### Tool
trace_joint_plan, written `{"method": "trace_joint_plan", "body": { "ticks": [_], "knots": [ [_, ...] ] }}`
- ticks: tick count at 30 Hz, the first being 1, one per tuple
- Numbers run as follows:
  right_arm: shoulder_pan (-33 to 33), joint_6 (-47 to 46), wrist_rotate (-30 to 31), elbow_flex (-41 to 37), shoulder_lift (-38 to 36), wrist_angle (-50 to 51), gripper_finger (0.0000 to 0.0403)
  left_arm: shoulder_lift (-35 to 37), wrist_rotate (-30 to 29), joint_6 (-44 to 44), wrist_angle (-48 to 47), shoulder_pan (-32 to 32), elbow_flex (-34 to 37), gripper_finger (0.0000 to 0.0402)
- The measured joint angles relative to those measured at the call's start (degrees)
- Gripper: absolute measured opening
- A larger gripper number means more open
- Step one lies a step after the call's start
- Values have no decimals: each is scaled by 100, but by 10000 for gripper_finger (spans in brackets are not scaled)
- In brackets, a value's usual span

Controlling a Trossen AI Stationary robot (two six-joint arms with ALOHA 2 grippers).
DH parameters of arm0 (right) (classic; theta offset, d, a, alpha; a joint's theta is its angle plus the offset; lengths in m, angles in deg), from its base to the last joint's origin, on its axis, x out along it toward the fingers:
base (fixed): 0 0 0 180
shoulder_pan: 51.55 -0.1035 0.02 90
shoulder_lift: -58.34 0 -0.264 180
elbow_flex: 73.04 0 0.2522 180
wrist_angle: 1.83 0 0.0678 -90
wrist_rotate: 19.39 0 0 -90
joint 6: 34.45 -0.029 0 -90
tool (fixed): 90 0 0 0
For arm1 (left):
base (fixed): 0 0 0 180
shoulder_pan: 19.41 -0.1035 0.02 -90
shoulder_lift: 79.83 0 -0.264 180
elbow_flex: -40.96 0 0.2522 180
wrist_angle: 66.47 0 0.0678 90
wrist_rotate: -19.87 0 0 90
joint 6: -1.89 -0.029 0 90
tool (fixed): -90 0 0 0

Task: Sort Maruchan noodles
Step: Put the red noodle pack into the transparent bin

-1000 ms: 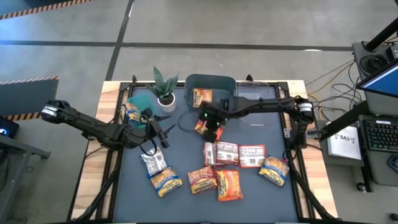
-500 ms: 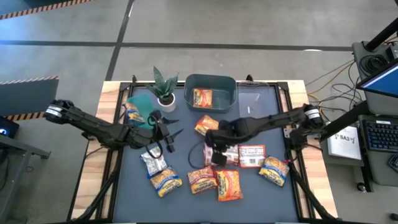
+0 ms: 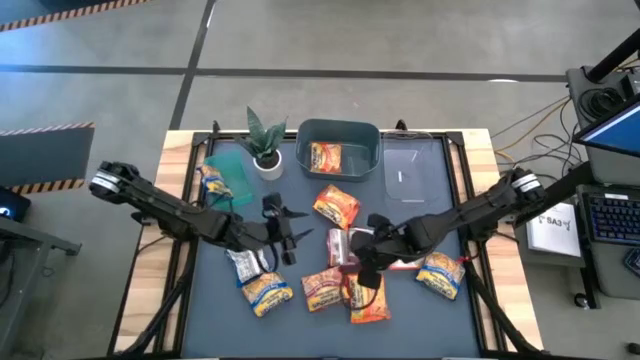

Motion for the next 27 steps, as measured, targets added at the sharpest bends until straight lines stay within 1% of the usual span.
{"method": "trace_joint_plan", "body": {
  "ticks": [5,8,13,17,22,24,27],
  "knots": [
    [-3,-416,10,-761,-346,-455,9,-441,421,272,-13,55,-186,160],
    [-5,-801,1,-1174,-490,-600,9,-749,551,426,10,55,-371,143],
    [-3,-1514,2,-1675,-527,-678,9,-1174,566,570,-11,55,-586,113],
    [-3,-2064,16,-1854,-521,-740,9,-1430,567,816,73,55,-615,83],
    [0,-2332,-49,-1885,-529,-799,13,-1816,728,876,496,52,-615,44],
    [0,-2399,-213,-1867,-529,-787,24,-1974,773,874,713,48,-615,29],
    [0,-2565,-382,-1846,-529,-826,54,-2197,786,860,1052,38,-613,7]
  ]
}}
